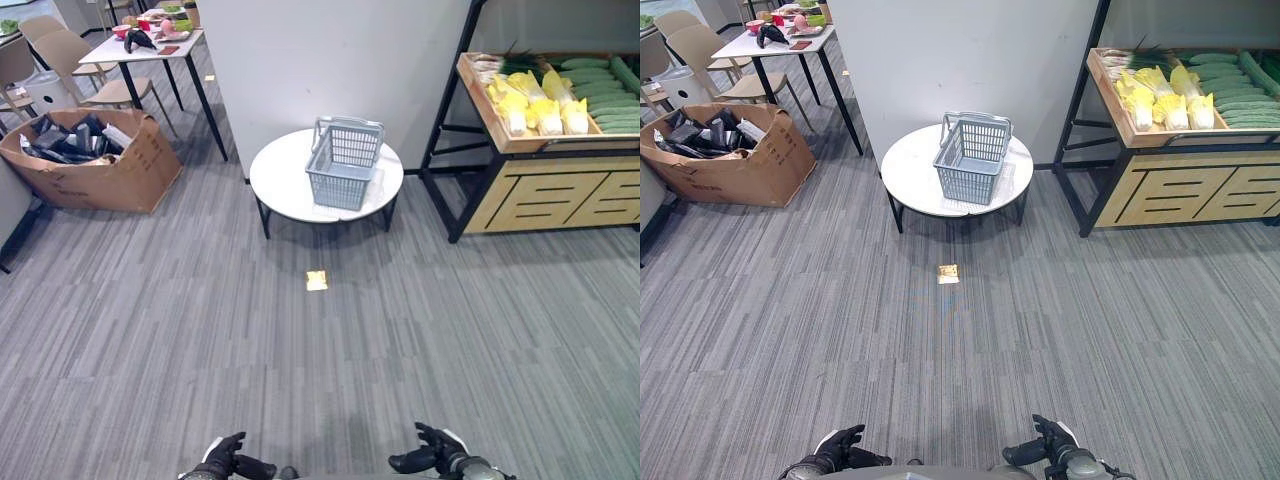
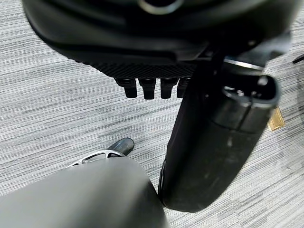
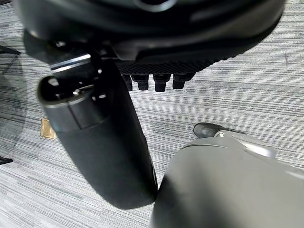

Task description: Get the vegetables into the basket

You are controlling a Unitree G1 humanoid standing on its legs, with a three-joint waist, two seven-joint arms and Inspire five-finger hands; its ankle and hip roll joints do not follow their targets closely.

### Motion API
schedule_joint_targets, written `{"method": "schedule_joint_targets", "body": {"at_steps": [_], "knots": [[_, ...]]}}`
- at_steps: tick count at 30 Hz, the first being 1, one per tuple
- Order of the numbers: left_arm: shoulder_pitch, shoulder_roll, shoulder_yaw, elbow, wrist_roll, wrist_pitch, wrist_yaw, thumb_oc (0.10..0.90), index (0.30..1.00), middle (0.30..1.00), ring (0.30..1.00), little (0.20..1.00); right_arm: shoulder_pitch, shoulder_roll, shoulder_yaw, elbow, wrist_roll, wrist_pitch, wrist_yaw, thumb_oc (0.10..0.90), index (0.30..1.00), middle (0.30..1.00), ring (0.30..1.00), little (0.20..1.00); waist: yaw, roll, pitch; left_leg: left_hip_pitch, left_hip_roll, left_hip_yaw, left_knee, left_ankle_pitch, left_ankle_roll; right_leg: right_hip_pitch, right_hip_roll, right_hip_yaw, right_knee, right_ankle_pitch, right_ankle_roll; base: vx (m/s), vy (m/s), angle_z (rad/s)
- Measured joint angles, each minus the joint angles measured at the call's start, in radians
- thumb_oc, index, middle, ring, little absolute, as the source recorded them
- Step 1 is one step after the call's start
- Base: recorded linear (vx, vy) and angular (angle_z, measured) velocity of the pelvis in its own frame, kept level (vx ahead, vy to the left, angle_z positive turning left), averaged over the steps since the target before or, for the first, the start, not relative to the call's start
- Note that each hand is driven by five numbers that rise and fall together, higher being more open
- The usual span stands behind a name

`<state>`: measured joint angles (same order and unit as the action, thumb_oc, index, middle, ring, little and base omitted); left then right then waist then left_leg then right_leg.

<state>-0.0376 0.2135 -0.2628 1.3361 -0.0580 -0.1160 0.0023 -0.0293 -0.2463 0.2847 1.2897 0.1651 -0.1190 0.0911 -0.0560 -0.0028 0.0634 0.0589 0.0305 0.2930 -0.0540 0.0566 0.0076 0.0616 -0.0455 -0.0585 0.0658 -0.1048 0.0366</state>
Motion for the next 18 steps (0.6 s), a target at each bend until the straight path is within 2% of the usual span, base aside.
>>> {"method": "schedule_joint_targets", "body": {"at_steps": [18], "knots": [[0.000, 0.000, 0.000, 0.001, 0.002, -0.001, 0.017, 0.900, 1.000, 1.000, 1.000, 1.000, 0.000, 0.000, 0.004, 0.000, -0.003, 0.000, -0.012, 0.900, 1.000, 1.000, 1.000, 1.000, 0.000, -0.003, 0.004, 0.002, 0.003, 0.002, -0.004, 0.001, -0.002, 0.009, 0.005, 0.001, -0.021, 0.011, 0.000, 0.00, 0.000, 0.00]]}}
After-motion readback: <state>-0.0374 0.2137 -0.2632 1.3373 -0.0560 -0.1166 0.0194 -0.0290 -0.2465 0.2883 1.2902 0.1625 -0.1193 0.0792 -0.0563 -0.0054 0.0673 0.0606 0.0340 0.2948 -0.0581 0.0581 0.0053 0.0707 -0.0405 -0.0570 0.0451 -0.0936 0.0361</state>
